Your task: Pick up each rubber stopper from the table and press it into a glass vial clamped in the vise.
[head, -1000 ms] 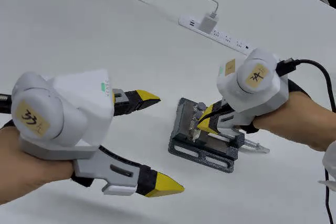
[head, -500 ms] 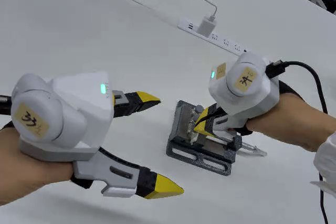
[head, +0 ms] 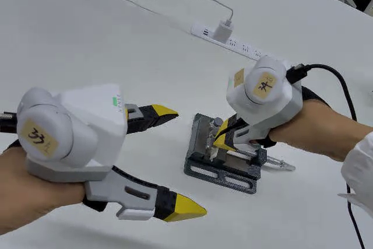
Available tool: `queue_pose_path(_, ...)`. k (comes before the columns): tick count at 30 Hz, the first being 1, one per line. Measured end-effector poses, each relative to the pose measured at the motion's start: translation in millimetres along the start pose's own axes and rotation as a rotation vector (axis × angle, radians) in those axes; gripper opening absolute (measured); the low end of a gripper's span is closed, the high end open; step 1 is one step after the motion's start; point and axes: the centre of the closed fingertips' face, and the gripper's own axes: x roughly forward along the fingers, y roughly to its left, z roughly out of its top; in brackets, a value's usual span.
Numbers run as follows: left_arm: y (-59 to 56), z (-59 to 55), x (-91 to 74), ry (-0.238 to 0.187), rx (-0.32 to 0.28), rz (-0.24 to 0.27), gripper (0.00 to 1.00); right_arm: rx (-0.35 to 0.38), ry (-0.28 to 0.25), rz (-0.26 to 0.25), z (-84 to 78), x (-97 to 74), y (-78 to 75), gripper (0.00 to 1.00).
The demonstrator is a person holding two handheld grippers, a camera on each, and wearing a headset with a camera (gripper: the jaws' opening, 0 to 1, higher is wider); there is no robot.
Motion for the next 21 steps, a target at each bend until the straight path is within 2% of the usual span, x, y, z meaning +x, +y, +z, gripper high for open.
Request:
queue_pose_path(4, 1.0, -0.1, -4.1, 0.011, 0.005, 0.010, 0.86, 0.018, -0.040, -0.007, -1.2, -0.8, -0.1, 0.00)
queue_pose_path(11, 0.3, 1.3, -6.6, 0.019, 0.011, 0.021, 0.86, 0.037, -0.077, -0.033, -1.2, -2.7, -1.6, 0.00)
queue_pose_path(18, -0.2, 2.6, -9.6, 0.033, 0.020, 0.025, 0.86, 0.071, -0.140, -0.072, 1.4, -18.9, -4.0, 0.00)
queue_pose_path(21, -0.4, 3.8, -10.2, 0.037, 0.027, 0.026, 0.86, 0.097, -0.169, -0.086, 0.1, -27.9, -4.4, 0.03)
